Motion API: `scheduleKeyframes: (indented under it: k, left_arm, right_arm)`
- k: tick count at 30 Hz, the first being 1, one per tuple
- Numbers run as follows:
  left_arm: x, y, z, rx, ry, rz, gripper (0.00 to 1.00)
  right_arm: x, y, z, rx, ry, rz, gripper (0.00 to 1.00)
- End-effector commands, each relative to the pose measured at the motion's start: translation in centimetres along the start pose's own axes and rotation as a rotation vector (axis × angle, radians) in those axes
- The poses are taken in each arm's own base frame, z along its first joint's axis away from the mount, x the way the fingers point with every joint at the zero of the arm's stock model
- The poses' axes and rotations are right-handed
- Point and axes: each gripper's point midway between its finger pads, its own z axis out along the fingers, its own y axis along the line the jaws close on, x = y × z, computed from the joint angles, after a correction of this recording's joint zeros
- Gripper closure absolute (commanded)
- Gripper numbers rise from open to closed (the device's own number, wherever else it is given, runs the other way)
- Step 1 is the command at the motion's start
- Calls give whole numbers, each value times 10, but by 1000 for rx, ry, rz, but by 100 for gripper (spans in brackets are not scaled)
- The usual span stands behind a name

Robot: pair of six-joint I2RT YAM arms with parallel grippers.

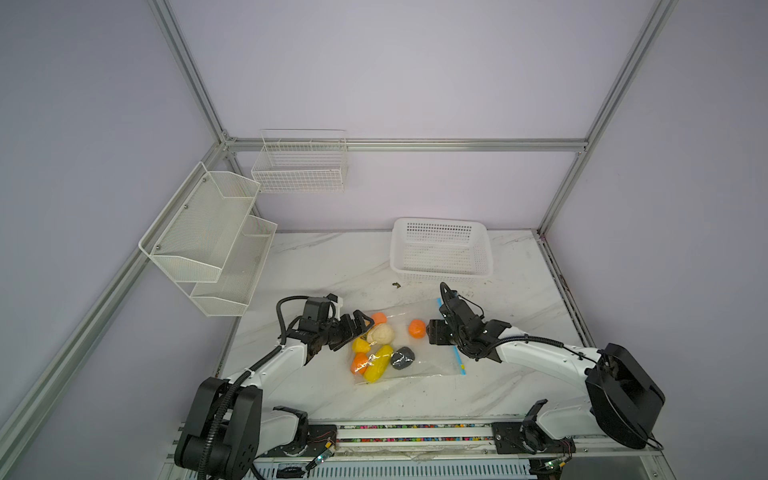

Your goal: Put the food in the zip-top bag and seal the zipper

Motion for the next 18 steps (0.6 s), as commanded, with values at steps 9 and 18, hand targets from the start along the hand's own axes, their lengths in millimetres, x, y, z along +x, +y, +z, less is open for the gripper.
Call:
scheduleKeyframes:
  k: [9,18]
  left_arm:
    - [0,-13,7,58,7,12,0]
    - [-1,-17,11,62,13,22,0]
  right_arm:
    - [-7,6,1,-10,-3,-9,29]
    - [-7,7,3,-14,-1,-13,29]
